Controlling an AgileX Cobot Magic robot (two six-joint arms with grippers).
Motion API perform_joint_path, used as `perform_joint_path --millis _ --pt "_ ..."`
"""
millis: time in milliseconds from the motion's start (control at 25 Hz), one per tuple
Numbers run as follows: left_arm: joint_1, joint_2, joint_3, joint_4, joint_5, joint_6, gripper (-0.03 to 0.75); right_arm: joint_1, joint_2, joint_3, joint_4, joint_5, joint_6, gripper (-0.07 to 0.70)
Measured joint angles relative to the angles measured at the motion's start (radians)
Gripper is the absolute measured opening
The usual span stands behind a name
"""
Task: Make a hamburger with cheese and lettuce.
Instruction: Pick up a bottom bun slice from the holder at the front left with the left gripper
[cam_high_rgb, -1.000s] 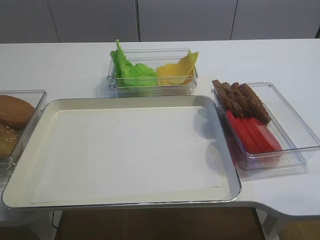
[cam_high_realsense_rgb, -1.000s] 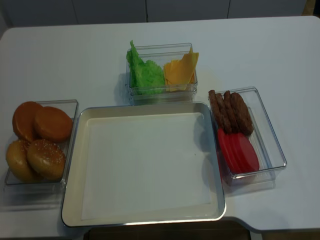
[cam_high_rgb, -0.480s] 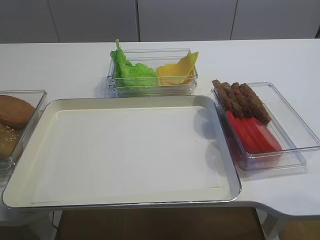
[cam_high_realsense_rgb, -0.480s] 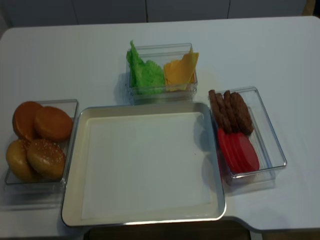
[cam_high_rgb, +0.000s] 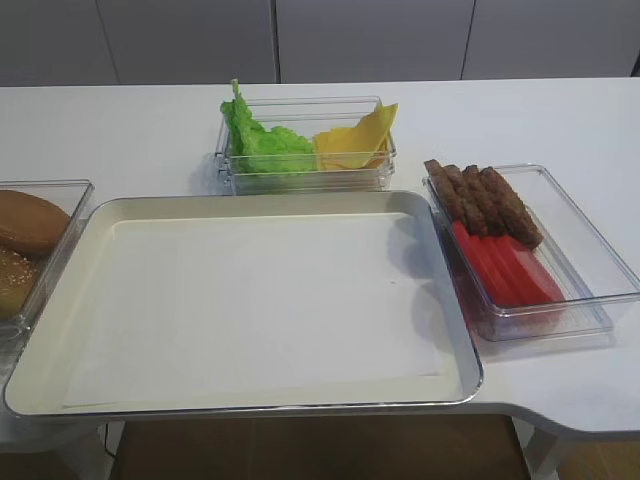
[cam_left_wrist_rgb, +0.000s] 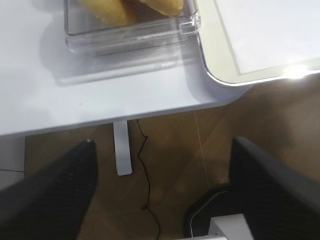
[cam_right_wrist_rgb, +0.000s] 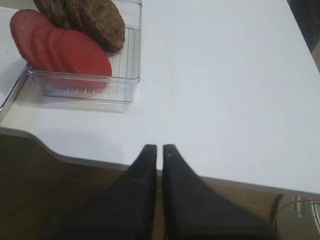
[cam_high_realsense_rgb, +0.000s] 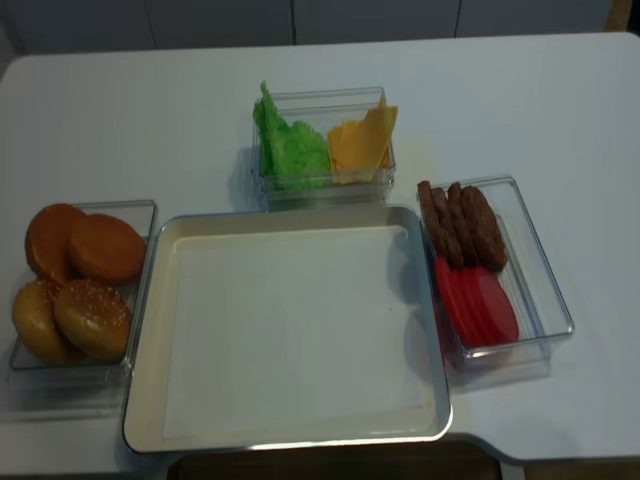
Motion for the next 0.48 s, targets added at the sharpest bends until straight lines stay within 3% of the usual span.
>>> perform_joint_path --millis 480 --pt "-0.002 0.156 -0.102 -0.020 0.000 0.031 0.610 0.000 0.112 -0.008 -0.002 0.008 0.002 0.048"
